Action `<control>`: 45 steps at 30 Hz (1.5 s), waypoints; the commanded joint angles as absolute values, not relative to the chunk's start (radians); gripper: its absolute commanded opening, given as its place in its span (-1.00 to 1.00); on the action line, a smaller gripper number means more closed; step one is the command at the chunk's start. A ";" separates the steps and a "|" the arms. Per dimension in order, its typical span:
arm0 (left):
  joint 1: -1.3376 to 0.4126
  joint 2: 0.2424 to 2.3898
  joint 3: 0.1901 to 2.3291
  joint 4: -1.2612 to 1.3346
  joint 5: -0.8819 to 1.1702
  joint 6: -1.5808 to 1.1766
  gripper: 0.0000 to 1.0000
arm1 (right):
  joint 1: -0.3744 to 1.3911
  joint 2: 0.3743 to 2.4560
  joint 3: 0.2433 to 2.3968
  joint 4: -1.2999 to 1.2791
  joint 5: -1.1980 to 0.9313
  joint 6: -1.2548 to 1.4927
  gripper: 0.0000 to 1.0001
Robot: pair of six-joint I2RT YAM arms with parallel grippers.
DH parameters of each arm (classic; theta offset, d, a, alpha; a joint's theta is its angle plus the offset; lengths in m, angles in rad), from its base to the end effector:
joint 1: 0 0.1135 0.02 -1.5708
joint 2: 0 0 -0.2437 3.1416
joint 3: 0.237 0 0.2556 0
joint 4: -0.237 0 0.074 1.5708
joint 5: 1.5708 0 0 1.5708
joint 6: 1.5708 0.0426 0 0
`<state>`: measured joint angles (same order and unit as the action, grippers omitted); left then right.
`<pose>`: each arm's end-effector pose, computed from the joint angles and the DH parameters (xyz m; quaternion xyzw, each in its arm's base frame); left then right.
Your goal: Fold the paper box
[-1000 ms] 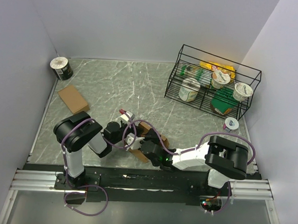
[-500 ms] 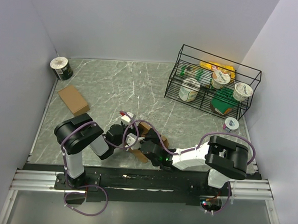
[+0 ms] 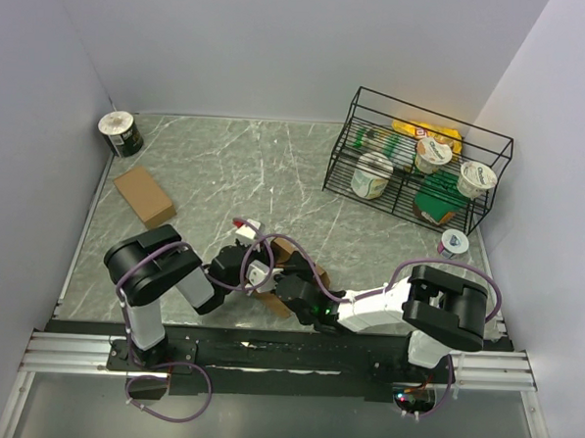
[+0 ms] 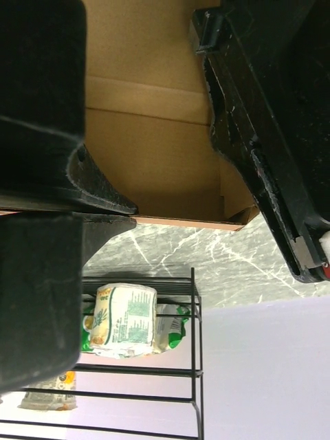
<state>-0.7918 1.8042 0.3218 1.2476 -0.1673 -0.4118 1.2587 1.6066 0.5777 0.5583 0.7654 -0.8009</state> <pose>0.1954 -0.1878 0.0814 0.0969 0.7780 -0.2954 0.5459 0.1207 0.2780 0.1277 -0.5773 0.5746 -0.2000 0.5445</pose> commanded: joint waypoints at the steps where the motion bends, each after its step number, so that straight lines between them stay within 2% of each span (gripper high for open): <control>1: -0.767 1.746 0.333 1.430 -0.434 -0.426 -0.83 | 1.273 1.624 0.568 0.459 0.664 -0.698 -1.00; 23: -0.767 1.735 0.328 1.289 -0.532 -0.469 -0.87 | 1.272 1.626 0.563 0.472 0.670 -0.703 -1.00; 26: -0.767 1.753 0.281 1.417 -0.463 -0.443 -0.74 | 1.272 1.623 0.564 0.472 0.670 -0.706 -1.00; 33: -0.767 1.750 0.239 1.529 -0.338 -0.400 -0.12 | 1.275 1.625 0.571 0.477 0.672 -0.718 -1.00; 41: -0.767 1.694 0.199 1.554 -0.267 -0.365 0.38 | 1.272 1.623 0.571 0.471 0.676 -0.718 -1.00; 45: -0.767 1.661 0.158 1.600 -0.197 -0.339 0.56 | 1.273 1.620 0.571 0.469 0.675 -0.718 -1.00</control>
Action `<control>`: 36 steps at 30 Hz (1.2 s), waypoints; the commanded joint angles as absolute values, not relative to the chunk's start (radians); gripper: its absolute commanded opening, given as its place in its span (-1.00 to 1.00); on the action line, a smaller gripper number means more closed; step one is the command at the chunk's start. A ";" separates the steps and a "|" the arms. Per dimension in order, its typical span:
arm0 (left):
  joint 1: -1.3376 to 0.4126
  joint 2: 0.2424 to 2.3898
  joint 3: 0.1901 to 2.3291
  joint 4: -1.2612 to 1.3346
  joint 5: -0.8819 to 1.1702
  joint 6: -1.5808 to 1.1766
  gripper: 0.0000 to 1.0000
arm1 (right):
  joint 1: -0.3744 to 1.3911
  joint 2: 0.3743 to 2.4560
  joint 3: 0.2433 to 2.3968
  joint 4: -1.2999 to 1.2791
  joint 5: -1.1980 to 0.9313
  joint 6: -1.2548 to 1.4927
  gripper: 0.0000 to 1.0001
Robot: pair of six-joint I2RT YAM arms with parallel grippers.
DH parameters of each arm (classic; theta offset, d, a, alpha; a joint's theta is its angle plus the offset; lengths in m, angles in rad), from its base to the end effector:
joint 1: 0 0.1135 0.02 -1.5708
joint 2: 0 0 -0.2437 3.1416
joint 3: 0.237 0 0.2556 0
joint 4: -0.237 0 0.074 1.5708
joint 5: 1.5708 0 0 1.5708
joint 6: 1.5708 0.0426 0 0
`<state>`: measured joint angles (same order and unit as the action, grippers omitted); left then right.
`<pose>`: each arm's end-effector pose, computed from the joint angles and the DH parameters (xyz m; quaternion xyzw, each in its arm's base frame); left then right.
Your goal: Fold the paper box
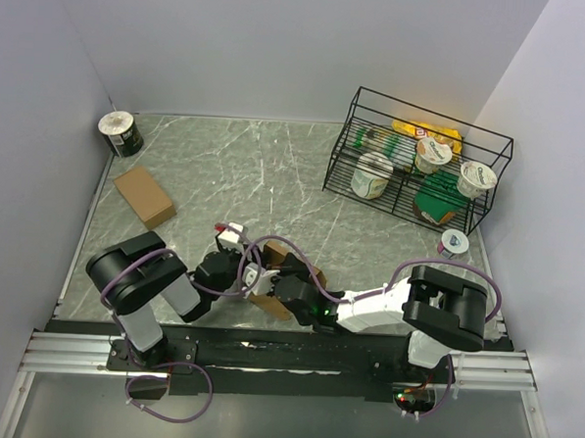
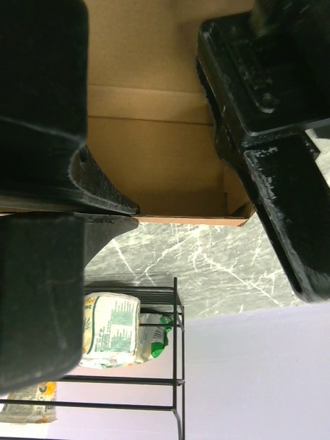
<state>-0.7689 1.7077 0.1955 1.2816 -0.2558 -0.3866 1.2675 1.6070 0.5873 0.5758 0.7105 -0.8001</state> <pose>0.1799 -0.1591 0.0841 0.0699 0.7782 -0.2527 0.5706 0.1179 0.2838 0.1311 -0.5860 0.5651 -0.1701 0.5552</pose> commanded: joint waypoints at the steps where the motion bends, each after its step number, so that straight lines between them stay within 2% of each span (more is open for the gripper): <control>1: -0.767 1.655 0.141 1.608 -0.181 -0.327 0.59 | 1.273 1.620 0.571 0.471 0.676 -0.716 -1.00; 5: -0.767 1.632 0.123 1.602 -0.077 -0.302 0.72 | 1.276 1.621 0.572 0.474 0.680 -0.721 -1.00; 7: -0.767 1.618 0.112 1.588 -0.034 -0.295 0.73 | 1.276 1.617 0.572 0.474 0.680 -0.719 -1.00; 9: -0.765 1.603 0.094 1.577 -0.035 -0.299 0.68 | 1.276 1.612 0.571 0.474 0.678 -0.719 -1.00; 12: -0.753 1.586 0.084 1.543 -0.040 -0.317 0.48 | 1.275 1.615 0.569 0.494 0.675 -0.727 -1.00; 13: -0.747 1.585 0.084 1.534 -0.052 -0.325 0.35 | 1.275 1.617 0.571 0.498 0.673 -0.736 -1.00; 14: -0.744 1.582 0.080 1.529 -0.061 -0.339 0.33 | 1.275 1.621 0.572 0.511 0.670 -0.742 -1.00; 21: -0.684 1.574 0.055 1.575 0.034 -0.368 0.52 | 1.256 1.637 0.587 0.587 0.634 -0.802 -1.00; 29: -0.650 1.608 0.145 1.572 0.139 -0.354 0.39 | 1.247 1.651 0.595 0.607 0.621 -0.815 -1.00; 36: -0.644 1.655 0.207 1.580 0.124 -0.342 0.24 | 1.247 1.647 0.580 0.607 0.624 -0.801 -1.00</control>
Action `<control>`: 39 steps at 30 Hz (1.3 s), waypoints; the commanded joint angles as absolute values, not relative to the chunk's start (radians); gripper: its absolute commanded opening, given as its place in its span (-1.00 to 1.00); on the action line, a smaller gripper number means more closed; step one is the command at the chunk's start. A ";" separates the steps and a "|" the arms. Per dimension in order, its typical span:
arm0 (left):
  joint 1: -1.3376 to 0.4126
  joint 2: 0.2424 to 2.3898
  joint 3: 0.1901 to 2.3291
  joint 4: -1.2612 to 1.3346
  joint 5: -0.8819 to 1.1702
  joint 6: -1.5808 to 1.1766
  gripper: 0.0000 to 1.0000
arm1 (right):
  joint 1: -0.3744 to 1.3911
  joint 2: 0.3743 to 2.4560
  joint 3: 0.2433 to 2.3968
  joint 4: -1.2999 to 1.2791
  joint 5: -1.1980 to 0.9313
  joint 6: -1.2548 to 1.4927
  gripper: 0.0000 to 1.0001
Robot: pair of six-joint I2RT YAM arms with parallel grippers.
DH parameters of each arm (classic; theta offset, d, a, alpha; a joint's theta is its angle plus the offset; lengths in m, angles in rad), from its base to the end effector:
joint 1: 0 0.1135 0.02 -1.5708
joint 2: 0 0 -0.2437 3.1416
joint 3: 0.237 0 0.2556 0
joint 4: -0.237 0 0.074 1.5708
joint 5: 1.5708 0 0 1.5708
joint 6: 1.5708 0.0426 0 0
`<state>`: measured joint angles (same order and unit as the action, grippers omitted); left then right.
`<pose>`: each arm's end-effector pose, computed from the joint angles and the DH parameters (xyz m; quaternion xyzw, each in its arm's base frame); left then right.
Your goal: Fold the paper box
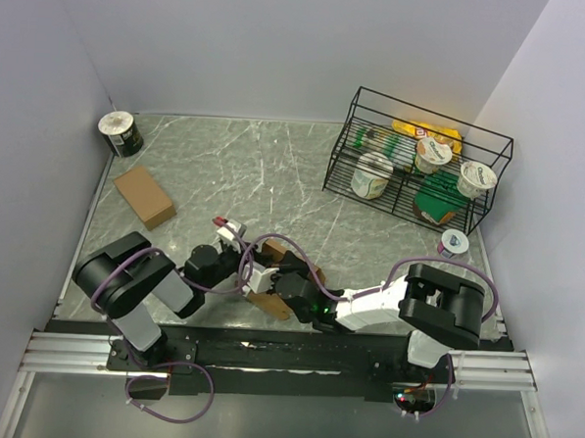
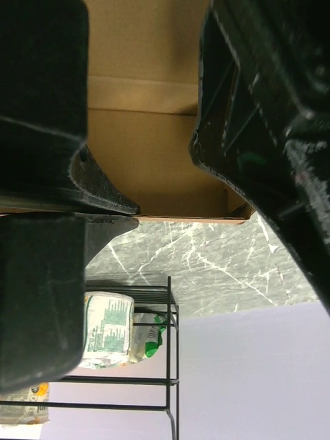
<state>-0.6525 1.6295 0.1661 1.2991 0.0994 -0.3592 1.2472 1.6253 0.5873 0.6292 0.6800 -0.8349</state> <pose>0.1845 -0.1463 0.0972 0.1431 0.7489 -0.3461 0.5466 0.1238 0.2849 0.1307 -0.5876 0.5562 -0.1670 0.5635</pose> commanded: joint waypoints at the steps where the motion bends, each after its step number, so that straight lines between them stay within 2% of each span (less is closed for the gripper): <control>1: -0.644 1.664 0.218 1.578 0.121 -0.342 0.22 | 1.247 1.644 0.578 0.606 0.624 -0.799 -1.00; 11: -0.644 1.709 0.232 1.605 0.095 -0.334 -0.26 | 1.247 1.652 0.578 0.601 0.624 -0.795 -1.00; 18: -0.646 1.720 0.244 1.592 0.060 -0.322 -0.32 | 1.247 1.652 0.577 0.598 0.626 -0.792 -1.00; 22: -0.660 1.717 0.252 1.582 0.003 -0.299 -0.47 | 1.247 1.649 0.574 0.594 0.624 -0.787 -1.00; 28: -0.707 1.701 0.262 1.525 -0.193 -0.270 -0.63 | 1.247 1.643 0.568 0.588 0.624 -0.778 -1.00; 39: -0.775 1.669 0.285 1.416 -0.477 -0.259 -0.69 | 1.247 1.634 0.560 0.580 0.634 -0.761 -1.00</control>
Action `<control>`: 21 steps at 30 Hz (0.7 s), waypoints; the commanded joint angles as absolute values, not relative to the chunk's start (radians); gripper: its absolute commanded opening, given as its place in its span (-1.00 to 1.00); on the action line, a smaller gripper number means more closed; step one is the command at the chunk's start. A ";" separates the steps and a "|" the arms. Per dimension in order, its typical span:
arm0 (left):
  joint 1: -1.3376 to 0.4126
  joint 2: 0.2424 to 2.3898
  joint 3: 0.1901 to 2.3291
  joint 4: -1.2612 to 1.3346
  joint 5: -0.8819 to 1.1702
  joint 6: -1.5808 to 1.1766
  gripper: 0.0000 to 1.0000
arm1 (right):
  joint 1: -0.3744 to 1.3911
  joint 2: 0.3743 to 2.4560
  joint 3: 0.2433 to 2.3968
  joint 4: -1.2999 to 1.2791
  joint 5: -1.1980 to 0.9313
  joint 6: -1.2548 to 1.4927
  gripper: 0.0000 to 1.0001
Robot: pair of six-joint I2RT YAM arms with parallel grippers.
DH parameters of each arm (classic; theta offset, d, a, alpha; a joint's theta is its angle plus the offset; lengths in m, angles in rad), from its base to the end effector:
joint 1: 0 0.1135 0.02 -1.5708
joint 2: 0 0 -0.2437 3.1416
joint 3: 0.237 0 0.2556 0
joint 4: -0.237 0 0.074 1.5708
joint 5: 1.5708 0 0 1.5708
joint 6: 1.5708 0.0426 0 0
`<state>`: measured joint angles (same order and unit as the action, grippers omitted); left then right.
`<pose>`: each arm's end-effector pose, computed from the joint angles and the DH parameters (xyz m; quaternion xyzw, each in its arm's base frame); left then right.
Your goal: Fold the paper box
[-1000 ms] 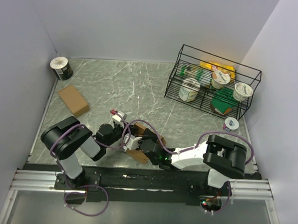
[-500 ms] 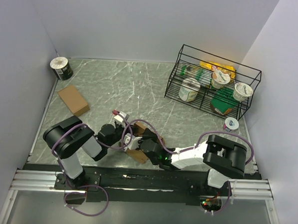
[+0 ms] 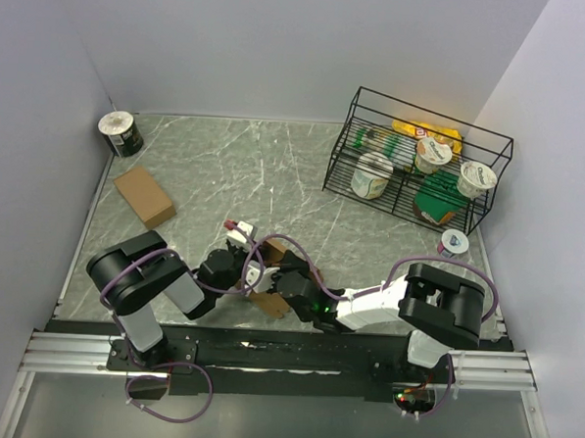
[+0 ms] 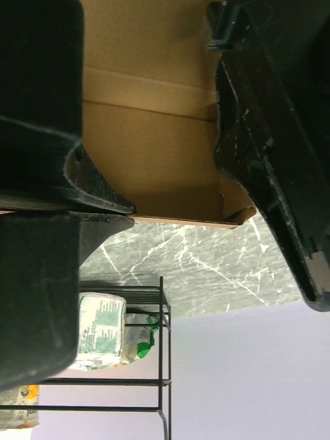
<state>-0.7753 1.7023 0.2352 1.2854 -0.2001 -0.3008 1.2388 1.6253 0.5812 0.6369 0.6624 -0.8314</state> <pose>0.1853 -0.1698 0.0933 0.1175 0.7581 -0.2605 0.5862 0.1254 0.2834 0.1296 -0.5882 0.5569 -0.1609 0.5639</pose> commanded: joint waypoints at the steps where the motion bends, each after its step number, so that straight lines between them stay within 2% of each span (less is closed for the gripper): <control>1: -0.779 1.666 0.288 1.405 -0.507 -0.255 -0.69 | 1.247 1.632 0.558 0.581 0.634 -0.761 -1.00; 13: -0.805 1.663 0.318 1.313 -0.652 -0.256 -0.71 | 1.247 1.629 0.554 0.584 0.638 -0.762 -1.00; 21: -0.808 1.715 0.276 1.502 -0.396 -0.244 -0.42 | 1.246 1.634 0.557 0.589 0.644 -0.765 -1.00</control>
<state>-0.8318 1.6867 0.2661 1.2377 -0.3603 -0.2939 1.2324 1.6253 0.5743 0.6689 0.6605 -0.8314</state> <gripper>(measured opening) 0.267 0.035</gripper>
